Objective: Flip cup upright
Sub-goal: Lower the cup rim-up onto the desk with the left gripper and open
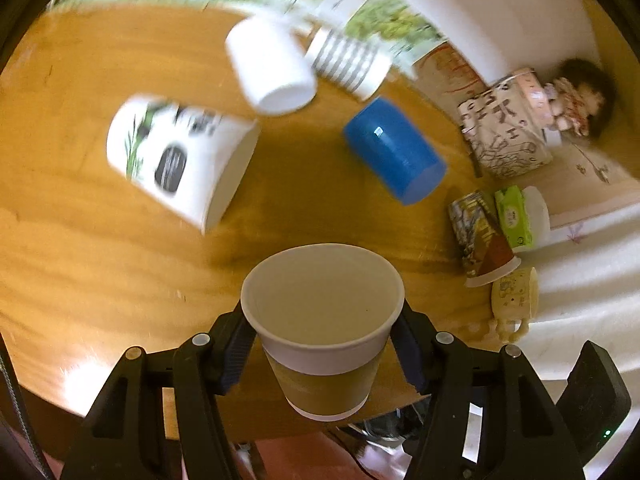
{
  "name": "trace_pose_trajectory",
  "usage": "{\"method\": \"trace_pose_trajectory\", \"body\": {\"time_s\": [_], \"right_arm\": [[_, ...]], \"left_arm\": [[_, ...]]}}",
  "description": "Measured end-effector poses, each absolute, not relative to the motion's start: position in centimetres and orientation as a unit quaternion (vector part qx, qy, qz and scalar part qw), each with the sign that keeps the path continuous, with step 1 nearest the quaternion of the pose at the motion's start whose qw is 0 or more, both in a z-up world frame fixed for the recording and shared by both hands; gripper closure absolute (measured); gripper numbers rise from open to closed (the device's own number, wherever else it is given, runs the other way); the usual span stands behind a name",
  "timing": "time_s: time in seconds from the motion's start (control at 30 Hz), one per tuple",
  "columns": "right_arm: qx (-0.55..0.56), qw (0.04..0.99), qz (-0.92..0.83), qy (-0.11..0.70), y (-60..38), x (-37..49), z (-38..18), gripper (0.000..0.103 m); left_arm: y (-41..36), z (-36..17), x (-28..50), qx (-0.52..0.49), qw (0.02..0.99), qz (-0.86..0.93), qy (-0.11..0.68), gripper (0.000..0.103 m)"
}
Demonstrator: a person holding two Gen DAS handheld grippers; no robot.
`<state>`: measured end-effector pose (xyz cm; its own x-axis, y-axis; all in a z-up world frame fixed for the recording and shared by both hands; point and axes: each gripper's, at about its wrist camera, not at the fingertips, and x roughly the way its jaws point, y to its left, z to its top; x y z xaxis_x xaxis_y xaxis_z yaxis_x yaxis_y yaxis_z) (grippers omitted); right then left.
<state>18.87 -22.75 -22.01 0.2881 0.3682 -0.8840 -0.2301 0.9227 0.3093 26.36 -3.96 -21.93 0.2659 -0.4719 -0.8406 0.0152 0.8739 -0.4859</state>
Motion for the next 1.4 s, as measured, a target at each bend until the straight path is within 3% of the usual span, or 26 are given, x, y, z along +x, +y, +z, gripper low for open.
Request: {"method": "trace_pose_trajectory", "body": {"time_s": [0.4,0.67,1.1,1.4], "right_arm": [[0.062,0.823,0.158,0.542,-23.5,18.5,-21.8,0.028],[0.057,0.836,0.144,0.526,-23.8,18.1,-22.2,0.028],[0.053,0.850,0.119,0.510,-23.6,17.9,-23.9,0.028],[0.058,0.855,0.106,0.504,-23.6,17.3,-23.9,0.028]], "left_arm": [[-6.3,-20.6,25.8,-0.087,0.863,-0.153,0.473,0.038],[-6.2,-21.9,24.3,-0.082,0.892,-0.138,0.422,0.037],[-6.9,-23.5,22.2,-0.014,0.925,-0.131,0.356,0.037],[-6.7,-23.5,21.0,0.001,0.924,-0.154,0.350,0.035]]}}
